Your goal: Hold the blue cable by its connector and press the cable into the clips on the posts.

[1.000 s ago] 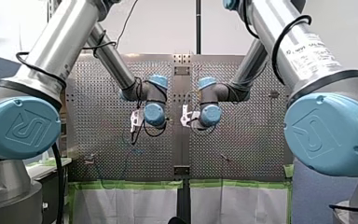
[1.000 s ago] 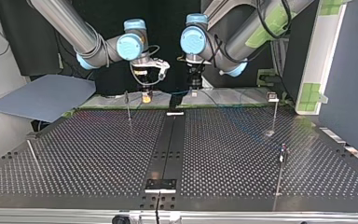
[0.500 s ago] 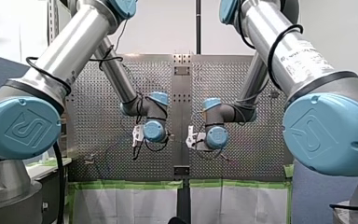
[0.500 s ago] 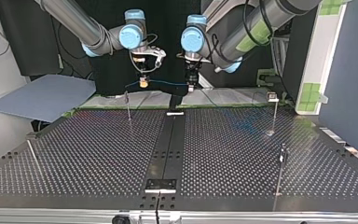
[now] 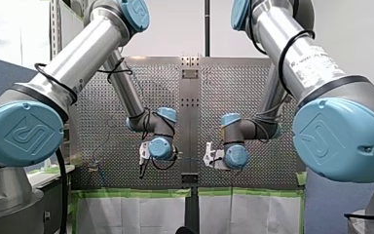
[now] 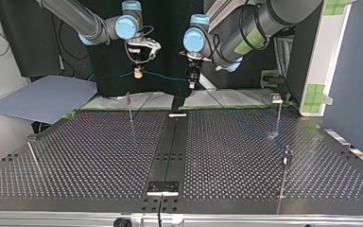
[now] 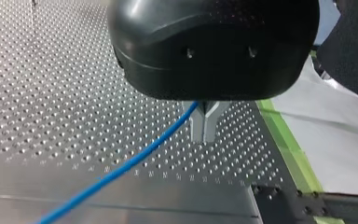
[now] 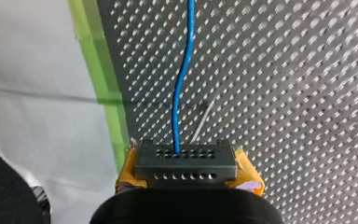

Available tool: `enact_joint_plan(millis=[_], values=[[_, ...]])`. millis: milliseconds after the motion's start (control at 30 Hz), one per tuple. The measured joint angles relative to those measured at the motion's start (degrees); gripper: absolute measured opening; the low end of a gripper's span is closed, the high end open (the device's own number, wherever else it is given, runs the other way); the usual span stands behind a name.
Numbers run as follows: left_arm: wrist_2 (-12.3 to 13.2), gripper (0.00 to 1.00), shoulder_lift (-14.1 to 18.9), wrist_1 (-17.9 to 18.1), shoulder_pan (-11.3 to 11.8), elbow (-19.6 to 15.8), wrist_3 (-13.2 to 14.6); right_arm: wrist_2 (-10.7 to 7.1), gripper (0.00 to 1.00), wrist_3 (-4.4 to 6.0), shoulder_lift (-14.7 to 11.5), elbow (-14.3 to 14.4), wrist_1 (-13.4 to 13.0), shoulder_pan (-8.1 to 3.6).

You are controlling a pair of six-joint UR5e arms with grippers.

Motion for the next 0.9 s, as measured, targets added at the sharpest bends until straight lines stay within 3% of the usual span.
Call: enact_joint_plan(millis=[267, 433, 633, 900], values=[[2.1, 0.00, -1.5, 1.2, -0.6, 0.2, 0.3, 0.66, 0.00, 0.90, 3.5, 4.0, -4.1, -1.81], [2.5, 0.00, -4.2, 3.6, -1.2, 1.0, 0.8, 0.38, 0.00, 2.94, 5.6, 6.6, -6.6, -3.66], [2.4, 0.00, -7.4, 4.9, -2.1, 3.4, 0.9, -2.03, 0.00, 5.23, 6.1, 8.6, -9.7, -6.54], [0.6, 0.00, -11.6, 5.7, -3.6, 6.7, 1.8, -5.81, 0.00, 5.04, 6.1, 7.5, -13.5, -10.36]])
